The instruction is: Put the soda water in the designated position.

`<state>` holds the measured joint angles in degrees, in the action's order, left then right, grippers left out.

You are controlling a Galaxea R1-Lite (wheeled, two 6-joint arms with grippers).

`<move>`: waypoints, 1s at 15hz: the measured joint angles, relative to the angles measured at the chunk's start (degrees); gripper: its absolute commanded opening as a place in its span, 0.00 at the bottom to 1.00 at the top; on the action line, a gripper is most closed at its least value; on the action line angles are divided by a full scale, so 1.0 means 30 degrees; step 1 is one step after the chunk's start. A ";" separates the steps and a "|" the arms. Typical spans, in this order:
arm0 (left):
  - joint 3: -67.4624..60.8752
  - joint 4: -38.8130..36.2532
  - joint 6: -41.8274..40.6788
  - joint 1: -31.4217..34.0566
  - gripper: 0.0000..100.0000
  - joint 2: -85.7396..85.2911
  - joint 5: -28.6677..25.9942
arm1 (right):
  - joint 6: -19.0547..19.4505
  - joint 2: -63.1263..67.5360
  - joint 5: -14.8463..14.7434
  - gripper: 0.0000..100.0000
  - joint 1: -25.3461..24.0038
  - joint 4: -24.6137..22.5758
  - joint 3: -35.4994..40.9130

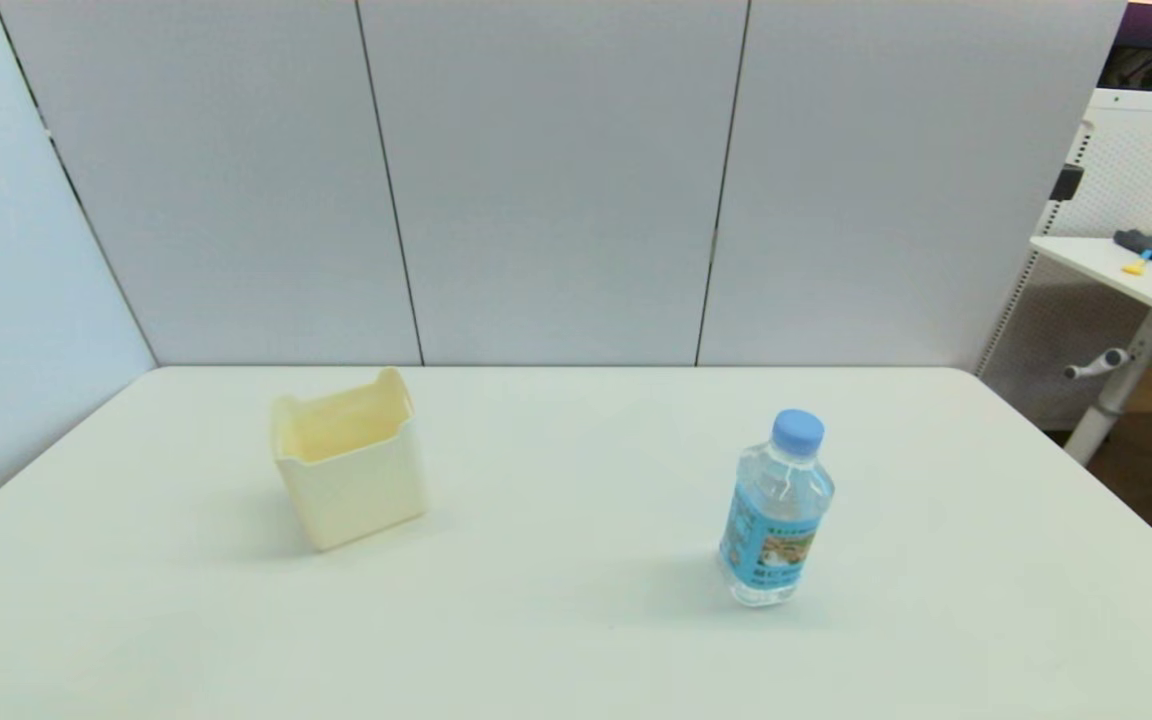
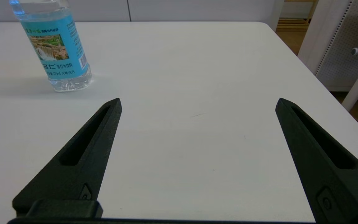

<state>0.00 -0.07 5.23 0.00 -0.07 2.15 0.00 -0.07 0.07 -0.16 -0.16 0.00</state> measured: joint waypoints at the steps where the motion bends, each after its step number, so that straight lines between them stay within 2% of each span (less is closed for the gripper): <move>1: 0.0000 0.0000 -0.0008 0.0000 1.00 0.0000 0.0008 | 0.0000 0.0000 0.0000 1.00 0.0000 0.0008 0.0000; 15: 0.0069 0.0000 -0.0268 -0.0016 1.00 0.0134 0.0008 | 0.0000 0.0000 0.0000 1.00 -0.0008 0.0008 0.0000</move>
<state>0.21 -0.07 4.43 -0.05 0.33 2.17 0.00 -0.07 0.07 -0.18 -0.13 0.00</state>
